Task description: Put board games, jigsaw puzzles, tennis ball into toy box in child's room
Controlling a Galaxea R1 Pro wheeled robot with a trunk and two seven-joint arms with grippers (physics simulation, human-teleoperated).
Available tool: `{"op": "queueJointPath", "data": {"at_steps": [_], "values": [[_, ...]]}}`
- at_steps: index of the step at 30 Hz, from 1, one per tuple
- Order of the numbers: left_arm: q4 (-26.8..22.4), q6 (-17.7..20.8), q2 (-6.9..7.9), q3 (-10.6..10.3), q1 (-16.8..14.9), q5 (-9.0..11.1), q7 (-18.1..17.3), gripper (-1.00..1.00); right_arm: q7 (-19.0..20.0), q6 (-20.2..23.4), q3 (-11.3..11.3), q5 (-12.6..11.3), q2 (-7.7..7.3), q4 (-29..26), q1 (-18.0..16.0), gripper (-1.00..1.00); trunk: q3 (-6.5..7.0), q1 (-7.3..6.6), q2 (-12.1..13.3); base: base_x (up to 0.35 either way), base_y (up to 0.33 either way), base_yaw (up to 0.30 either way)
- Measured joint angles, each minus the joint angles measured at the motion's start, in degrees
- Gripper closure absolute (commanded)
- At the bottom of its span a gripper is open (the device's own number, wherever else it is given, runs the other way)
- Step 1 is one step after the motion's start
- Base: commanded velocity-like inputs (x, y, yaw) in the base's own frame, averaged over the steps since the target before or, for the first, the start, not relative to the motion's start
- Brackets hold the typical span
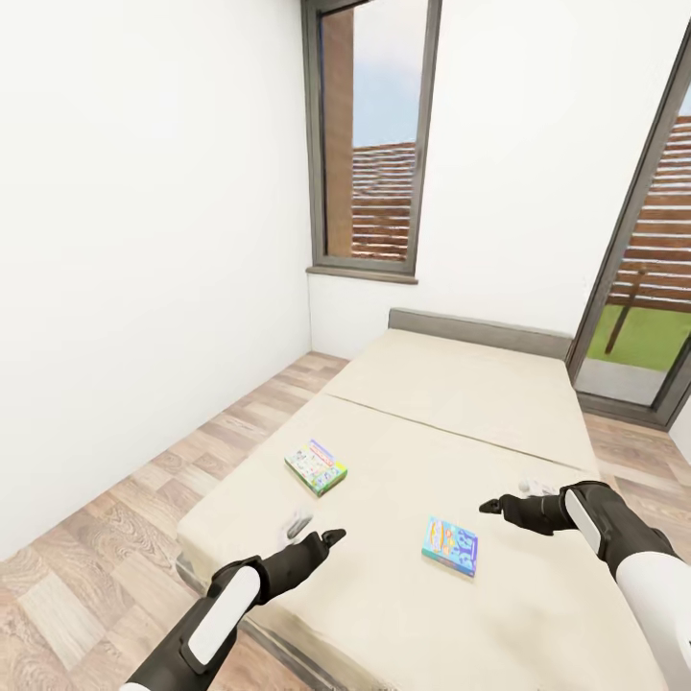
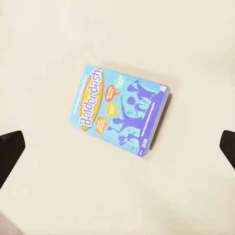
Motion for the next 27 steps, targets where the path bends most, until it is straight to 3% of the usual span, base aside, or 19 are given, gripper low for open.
{"op": "queueJointPath", "data": {"at_steps": [21, 27], "values": [[-0.42, 0.21, -0.08, 0.26, -0.61, 0.66, -0.31, -1.0, -0.35, 1.31, -0.09, -0.5, -0.01, 1.99, -1.71, -1.0, -1.97, 0.0, 0.0, 0.0, 0.0, 0.0], [-3.82, 0.89, -0.02, 3.22, 0.14, 2.77, 0.22, -1.0, -0.33, 1.88, -0.14, -0.52, -0.39, 1.9, -1.98, -1.0, -2.53, 0.0, 0.0, 0.0, 0.0, 0.0]]}}
